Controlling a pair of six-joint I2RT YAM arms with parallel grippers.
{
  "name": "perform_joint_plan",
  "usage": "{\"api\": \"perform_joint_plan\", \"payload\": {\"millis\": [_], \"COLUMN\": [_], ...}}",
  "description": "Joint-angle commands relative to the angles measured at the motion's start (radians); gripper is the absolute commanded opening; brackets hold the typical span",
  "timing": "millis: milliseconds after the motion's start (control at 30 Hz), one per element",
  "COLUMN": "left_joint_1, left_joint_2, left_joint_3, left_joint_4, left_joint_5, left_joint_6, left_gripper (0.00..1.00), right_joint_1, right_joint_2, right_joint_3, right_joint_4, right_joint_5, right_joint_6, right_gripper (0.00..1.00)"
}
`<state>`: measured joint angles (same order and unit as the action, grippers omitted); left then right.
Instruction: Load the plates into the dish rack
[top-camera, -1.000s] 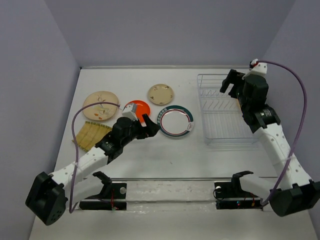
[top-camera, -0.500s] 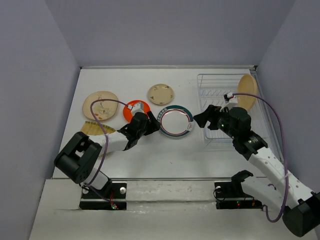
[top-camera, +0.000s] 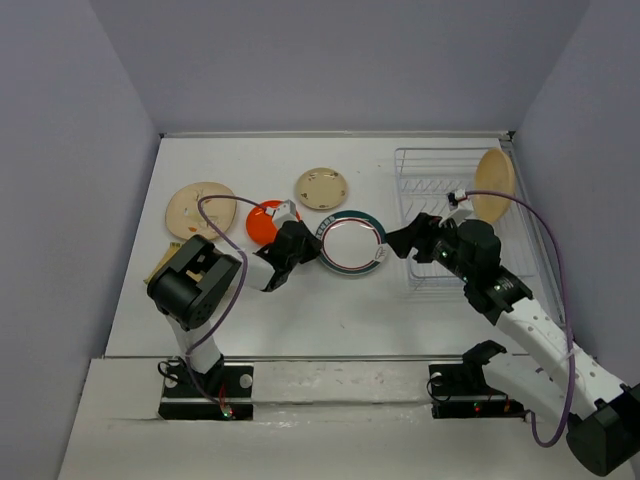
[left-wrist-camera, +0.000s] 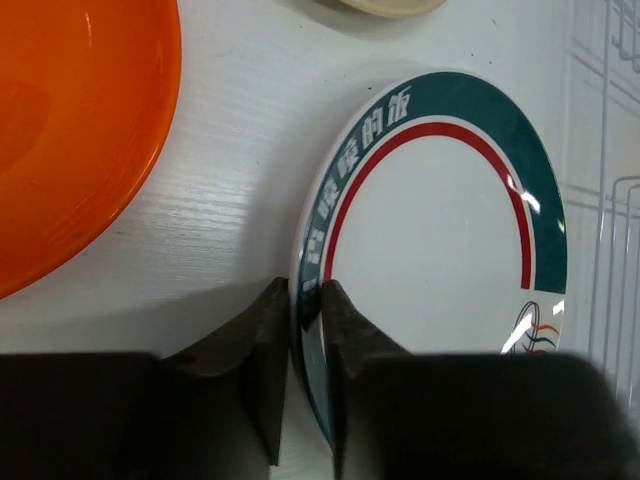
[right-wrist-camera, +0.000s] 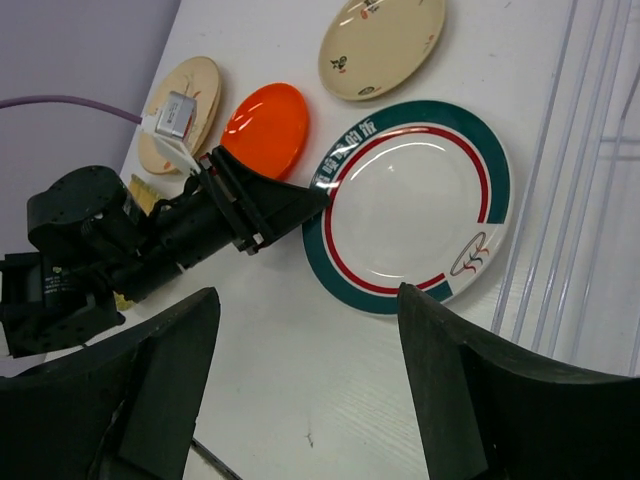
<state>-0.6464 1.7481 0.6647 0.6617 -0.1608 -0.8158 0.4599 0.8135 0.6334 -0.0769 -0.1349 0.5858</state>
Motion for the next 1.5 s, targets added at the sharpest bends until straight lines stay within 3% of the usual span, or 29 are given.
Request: {"api": "perform_joint_plan", "payload": {"millis": [0,200,367,533,633,733,900,933,1033,1067,1100,1133,1200,1300,1367,1467], "left_joint_1": [0.007,0.017,0.019,0.019,0.019,0.021,0.021,0.019,0.021,0.019,0.021,0.021,0.021,0.021,0.021,0.021], "left_joint_2": [0.030,-0.108,-0.396,-0.738,-0.861,-0.915,-0.953,-0.958,-0.970,-0.976,-0.980,-0.984,-0.987,-0.995,-0.998,-0.996], "left_joint_3": [-0.011,-0.109,-0.194,-0.221,-0.217,-0.202,-0.172,-0.168,-0.143,-0.137,-0.131,-0.117,-0.102,-0.074,-0.059,0.005], "left_joint_4": [0.128,0.127,0.047,-0.134,-0.194,-0.211,-0.243,-0.243,-0.241,-0.241,-0.241,-0.241,-0.246,-0.254,-0.255,-0.347], "left_joint_5": [-0.034,-0.063,0.004,0.033,0.088,0.257,0.345,0.354,0.379,0.386,0.392,0.400,0.408,0.444,0.463,0.463], "left_joint_6": [0.004,0.043,0.116,0.176,0.190,0.204,0.204,0.204,0.204,0.207,0.207,0.207,0.202,0.193,0.188,0.252], "left_gripper": [0.06,0.06,0.06,0.06,0.05,0.05,0.05,0.05,0.06,0.06,0.06,0.07,0.09,0.10,0.16,0.56], "right_joint_1": [0.008,0.008,0.008,0.008,0.008,0.008,0.008,0.008,0.008,0.008,0.008,0.008,0.008,0.008,0.008,-0.027], "right_joint_2": [0.007,0.076,0.171,0.265,0.309,0.328,0.309,0.309,0.315,0.314,0.315,0.317,0.326,0.328,0.316,0.259], "right_joint_3": [-0.017,0.029,0.100,0.146,0.173,0.190,0.184,0.181,0.158,0.135,0.126,0.120,0.124,0.137,0.138,0.155], "right_joint_4": [0.065,0.080,0.043,0.034,0.032,0.025,0.020,0.023,0.066,0.145,0.175,0.198,0.227,0.235,0.236,0.218], "right_joint_5": [-0.045,-0.100,-0.231,-0.281,-0.290,-0.289,-0.298,-0.310,-0.414,-0.495,-0.540,-0.604,-0.646,-0.689,-0.693,-0.629], "right_joint_6": [0.026,-0.023,-0.130,-0.184,-0.198,-0.199,-0.190,-0.188,-0.158,-0.143,-0.127,-0.101,-0.081,-0.063,-0.055,-0.053], "right_gripper": [0.77,0.79,0.88,0.92,0.92,0.93,0.94,0.92,0.70,0.48,0.39,0.23,0.10,0.07,0.07,0.07]}}
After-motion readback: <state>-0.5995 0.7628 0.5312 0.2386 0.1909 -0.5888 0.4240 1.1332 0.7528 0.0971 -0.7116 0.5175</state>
